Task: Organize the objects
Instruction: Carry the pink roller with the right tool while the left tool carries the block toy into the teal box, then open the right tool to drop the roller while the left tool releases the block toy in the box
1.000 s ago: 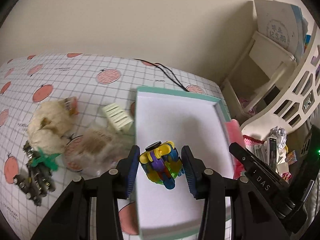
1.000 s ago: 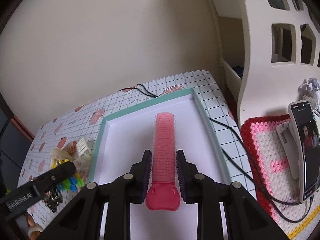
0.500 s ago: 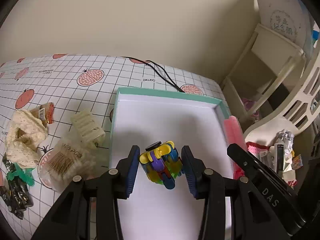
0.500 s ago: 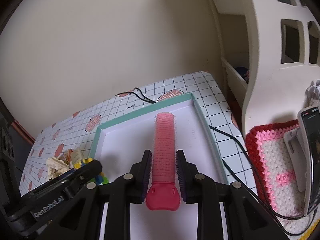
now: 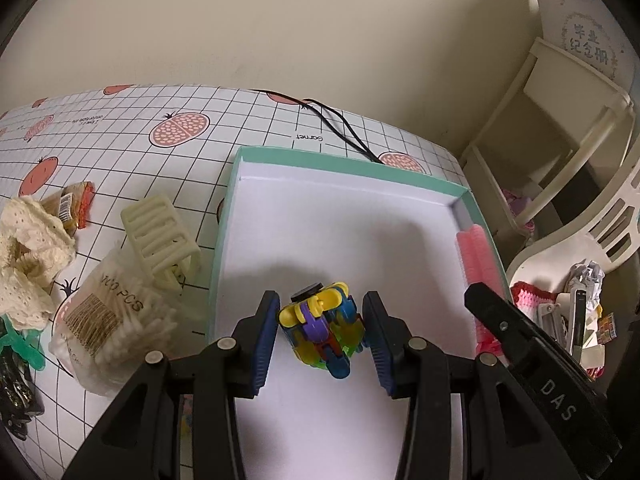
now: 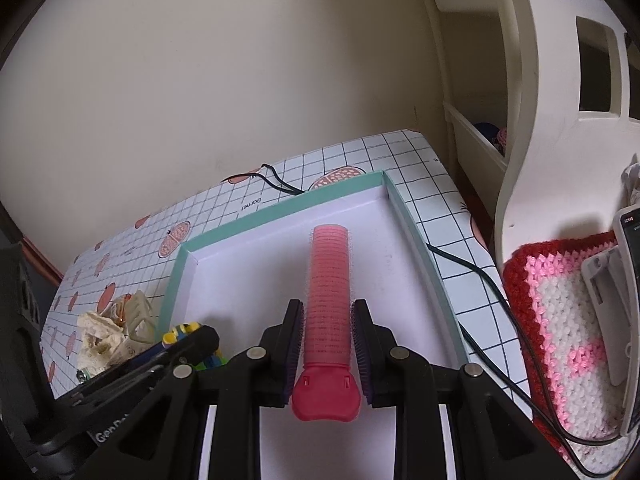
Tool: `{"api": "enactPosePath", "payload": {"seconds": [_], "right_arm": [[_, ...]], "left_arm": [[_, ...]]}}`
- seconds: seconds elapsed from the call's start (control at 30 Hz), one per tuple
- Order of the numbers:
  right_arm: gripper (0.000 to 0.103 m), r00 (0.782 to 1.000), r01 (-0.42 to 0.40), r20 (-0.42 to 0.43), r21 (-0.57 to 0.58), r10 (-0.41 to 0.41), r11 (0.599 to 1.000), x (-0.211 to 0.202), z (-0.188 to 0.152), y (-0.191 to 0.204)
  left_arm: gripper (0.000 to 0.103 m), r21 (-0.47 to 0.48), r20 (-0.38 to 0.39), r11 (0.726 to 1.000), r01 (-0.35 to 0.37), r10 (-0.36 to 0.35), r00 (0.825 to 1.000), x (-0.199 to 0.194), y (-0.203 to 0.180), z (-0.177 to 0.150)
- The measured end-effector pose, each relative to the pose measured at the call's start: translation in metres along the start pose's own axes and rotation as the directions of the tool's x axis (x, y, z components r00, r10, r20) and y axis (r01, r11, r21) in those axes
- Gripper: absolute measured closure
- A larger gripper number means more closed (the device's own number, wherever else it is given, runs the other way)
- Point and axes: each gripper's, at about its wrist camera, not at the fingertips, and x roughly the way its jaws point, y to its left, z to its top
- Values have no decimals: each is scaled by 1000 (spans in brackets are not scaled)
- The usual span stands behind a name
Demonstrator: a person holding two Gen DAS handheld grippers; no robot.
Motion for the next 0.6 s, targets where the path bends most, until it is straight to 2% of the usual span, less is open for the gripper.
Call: {"api": "enactPosePath", "payload": {"seconds": [0.17,0.6], "right_arm": [[76,1000,13,-8,1,-13,1000,3,-1,-1],[74,999,21,-29,-4,-21,1000,6,-4,-1]], "left_arm": [[58,4,0,1000,-17,17,1000,3,1,0],[58,-4,-25,1000,-7,7,1000,5,4,-3]]}}
